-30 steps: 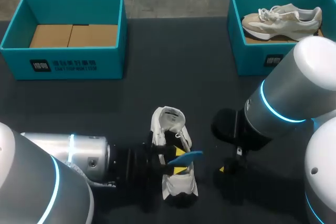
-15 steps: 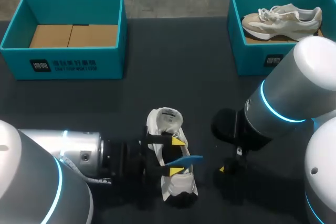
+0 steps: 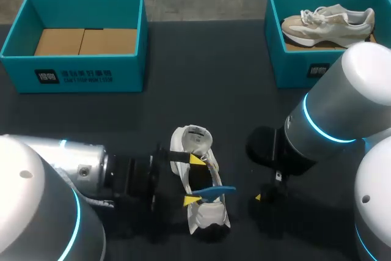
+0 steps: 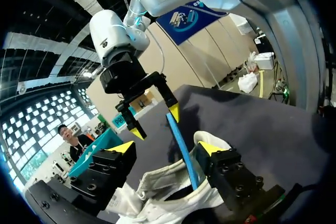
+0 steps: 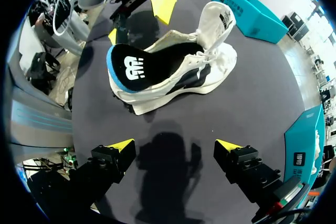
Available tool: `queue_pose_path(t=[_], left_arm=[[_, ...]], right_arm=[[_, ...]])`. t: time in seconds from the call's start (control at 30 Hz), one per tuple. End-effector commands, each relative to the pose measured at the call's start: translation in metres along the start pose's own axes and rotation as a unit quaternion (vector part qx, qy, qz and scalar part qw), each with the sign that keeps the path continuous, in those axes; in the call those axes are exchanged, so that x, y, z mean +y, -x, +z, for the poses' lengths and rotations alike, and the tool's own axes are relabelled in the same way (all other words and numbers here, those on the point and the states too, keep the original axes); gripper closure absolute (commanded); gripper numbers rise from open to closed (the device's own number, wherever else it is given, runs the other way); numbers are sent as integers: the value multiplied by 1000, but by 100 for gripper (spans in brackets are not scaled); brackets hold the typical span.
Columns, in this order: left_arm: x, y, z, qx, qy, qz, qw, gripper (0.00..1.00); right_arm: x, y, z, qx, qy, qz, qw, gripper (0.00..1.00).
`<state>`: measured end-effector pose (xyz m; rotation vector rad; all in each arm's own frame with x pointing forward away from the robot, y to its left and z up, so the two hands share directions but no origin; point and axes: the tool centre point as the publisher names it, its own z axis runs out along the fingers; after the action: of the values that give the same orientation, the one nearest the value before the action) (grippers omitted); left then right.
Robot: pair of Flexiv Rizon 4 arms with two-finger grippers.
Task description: Take the shoe out of the shoebox, open the shoe tongue, remove and reinsert the insole, then place the shoe into the shoebox
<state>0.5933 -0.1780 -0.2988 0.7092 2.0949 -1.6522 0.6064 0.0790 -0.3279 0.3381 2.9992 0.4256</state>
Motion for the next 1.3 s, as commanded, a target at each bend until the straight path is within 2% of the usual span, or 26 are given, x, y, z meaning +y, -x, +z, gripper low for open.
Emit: queue_pose_path(t=[0.03,0.3,0.5,0.73,0.83,0.9,0.93,1.3], left_arm=[[-8,4,-30,19,3,5,1000,29],[-11,17,-59,58,9,26,998,30],[-11,26,-65,80,23,48,995,36],[-13,28,-69,114,34,67,991,52],[-15,29,-72,134,39,77,987,66],[-16,31,-74,149,44,85,984,92],[-17,32,-74,156,49,92,982,100],[-26,41,-73,248,68,127,958,100]], right_arm=[[0,-1,1,-1,1,0,1000,0],[0,-1,1,-1,1,0,1000,0],[0,-1,1,-1,1,0,1000,0],[-9,0,-6,-2,-3,-6,1000,0],[-19,0,-13,-2,1,-14,1000,0],[-27,0,-16,0,4,-21,1000,0],[-30,0,-19,2,-2,-23,1000,0],[-70,11,-46,21,-23,-45,998,0]])
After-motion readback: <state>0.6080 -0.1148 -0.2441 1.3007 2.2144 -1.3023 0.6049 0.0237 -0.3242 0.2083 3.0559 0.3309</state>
